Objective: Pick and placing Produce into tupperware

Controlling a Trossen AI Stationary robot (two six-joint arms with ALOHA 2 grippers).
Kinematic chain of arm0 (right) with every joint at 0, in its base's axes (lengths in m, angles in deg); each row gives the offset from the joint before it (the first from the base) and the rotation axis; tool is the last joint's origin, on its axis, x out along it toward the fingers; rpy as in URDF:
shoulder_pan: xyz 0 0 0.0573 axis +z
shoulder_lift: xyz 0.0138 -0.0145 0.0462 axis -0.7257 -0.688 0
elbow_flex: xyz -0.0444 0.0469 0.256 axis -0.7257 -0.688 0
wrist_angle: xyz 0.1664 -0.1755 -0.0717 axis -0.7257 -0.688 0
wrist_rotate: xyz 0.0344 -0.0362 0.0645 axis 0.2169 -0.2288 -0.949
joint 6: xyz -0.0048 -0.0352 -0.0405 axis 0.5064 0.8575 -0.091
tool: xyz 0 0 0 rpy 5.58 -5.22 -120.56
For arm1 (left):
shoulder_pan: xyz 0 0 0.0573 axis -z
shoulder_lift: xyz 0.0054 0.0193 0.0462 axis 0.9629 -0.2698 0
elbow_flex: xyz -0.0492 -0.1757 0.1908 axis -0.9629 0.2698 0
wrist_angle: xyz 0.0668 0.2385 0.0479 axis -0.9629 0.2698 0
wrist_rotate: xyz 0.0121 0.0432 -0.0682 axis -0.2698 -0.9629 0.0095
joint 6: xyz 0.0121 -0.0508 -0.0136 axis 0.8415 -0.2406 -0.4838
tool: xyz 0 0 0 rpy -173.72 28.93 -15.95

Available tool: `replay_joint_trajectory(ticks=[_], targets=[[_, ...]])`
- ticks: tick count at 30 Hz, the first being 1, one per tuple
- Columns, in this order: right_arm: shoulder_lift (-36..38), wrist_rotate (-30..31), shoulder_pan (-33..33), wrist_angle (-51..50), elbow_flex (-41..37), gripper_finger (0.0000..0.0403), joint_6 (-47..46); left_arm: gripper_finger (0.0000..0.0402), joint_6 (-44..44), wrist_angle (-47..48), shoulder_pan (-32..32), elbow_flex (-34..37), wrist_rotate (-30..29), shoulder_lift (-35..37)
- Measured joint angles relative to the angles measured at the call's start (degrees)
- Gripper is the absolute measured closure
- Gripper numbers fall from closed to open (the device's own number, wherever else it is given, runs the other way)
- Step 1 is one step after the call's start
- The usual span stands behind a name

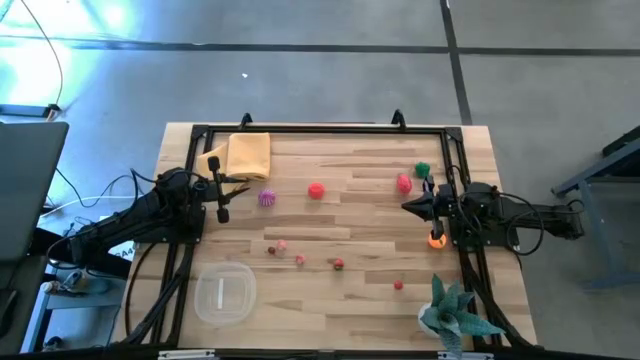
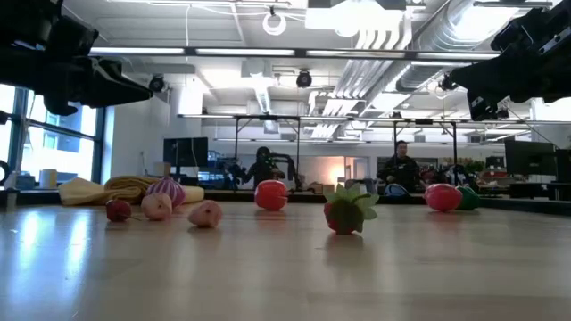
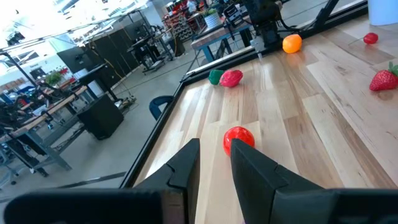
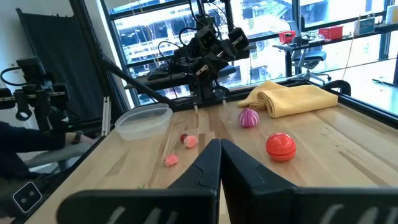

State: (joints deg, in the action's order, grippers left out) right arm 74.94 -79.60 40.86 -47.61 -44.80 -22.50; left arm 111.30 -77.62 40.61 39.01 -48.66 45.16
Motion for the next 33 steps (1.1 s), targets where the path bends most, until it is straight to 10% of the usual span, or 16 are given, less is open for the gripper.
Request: replay_joint_trajectory(ticks=[33], targets=[[0.0, 0.0, 0.0, 0.0, 0.0, 0.0403, 0.9, 0.0323, 0.0, 0.0, 0.0, 0.0, 0.0, 0.0]])
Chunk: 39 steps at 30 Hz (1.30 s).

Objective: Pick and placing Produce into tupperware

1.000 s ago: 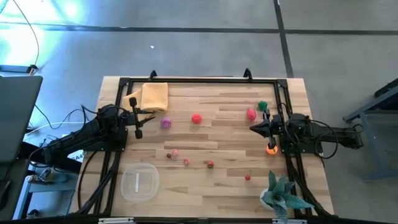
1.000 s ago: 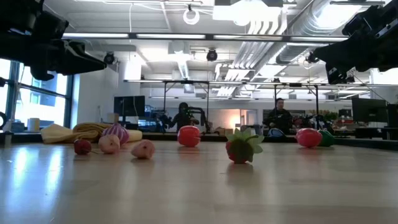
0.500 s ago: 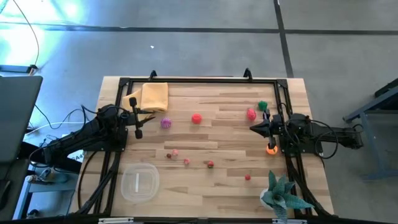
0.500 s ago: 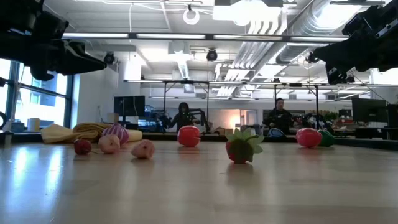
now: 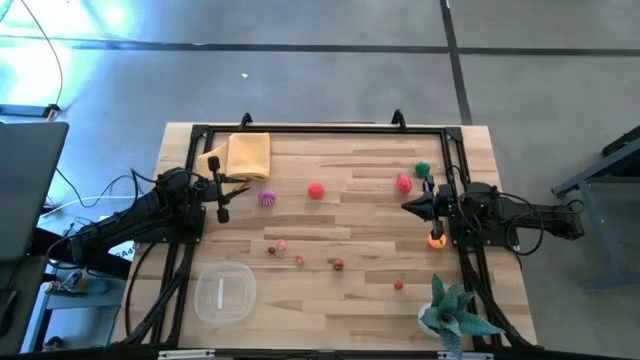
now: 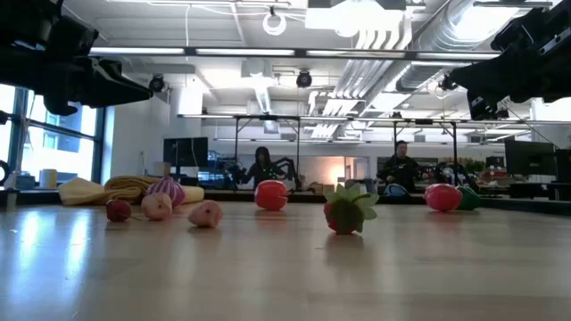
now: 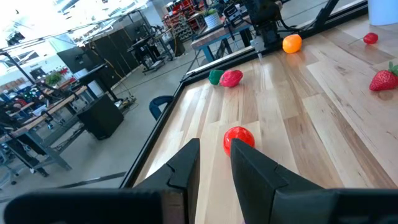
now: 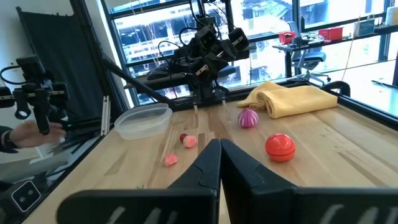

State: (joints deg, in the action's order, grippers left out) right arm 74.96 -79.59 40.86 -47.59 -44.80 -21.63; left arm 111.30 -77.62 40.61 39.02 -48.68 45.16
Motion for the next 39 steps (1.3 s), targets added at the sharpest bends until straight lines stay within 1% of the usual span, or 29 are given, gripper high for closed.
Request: replay_joint_trajectory(ticks=[5, 10, 14, 20, 25, 29, 31, 33, 36, 37, 39], targets=[[0.0, 0.0, 0.0, 0.0, 0.0, 0.0403, 0.1, 0.0323, 0.0, 0.0, 0.0, 0.0, 0.0, 0.0], [0.0, 0.1, 0.0, 0.0, 0.0, 0.0403, -3.0, 0.0323, 0.0, 0.0, 0.0, 0.0, 0.0, 0.0], [0.0, 2.8, 0.0, 0.0, 0.0, 0.0403, -3.7, 0.0323, 0.0, -1.1, 0.0, 0.0, 0.0, 0.0], [0.0, 3.8, 0.0, 0.4, 0.0, 0.0403, -5.4, 0.0323, -0.4, -1.3, 0.0, 0.0, 0.3, 0.0], [0.0, 6.4, 0.0, 2.6, 0.0, 0.0403, -8.6, 0.0323, -5.4, -1.1, 0.0, 0.0, 1.1, 0.0], [0.0, 6.6, 0.0, 6.5, 0.0, 0.0403, -9.9, 0.0323, -9.7, -2.5, 0.0, 0.0, 1.2, 0.0], [0.0, 6.4, 0.0, 8.3, 0.0, 0.0403, -9.9, 0.0323, -11.1, -6.6, 0.0, 0.0, 3.7, 0.0], [0.0, 5.8, 0.0, 10.0, 0.0, 0.0403, -9.6, 0.0323, -11.7, -13.8, 0.0, 0.0, 9.9, 0.0], [0.0, 5.2, 0.0, 12.6, 0.0, 0.0403, -9.4, 0.0323, -16.1, -29.9, 0.0, 0.0, 19.3, 0.0], [0.0, 4.7, 0.0, 13.4, 0.0, 0.0403, -8.9, 0.0323, -18.1, -35.2, 0.0, 0.0, 21.1, 0.0], [0.0, 3.4, 0.0, 14.9, 0.0, 0.0403, -8.1, 0.0323, -21.6, -45.2, 0.0, -0.1, 22.9, 0.0]])
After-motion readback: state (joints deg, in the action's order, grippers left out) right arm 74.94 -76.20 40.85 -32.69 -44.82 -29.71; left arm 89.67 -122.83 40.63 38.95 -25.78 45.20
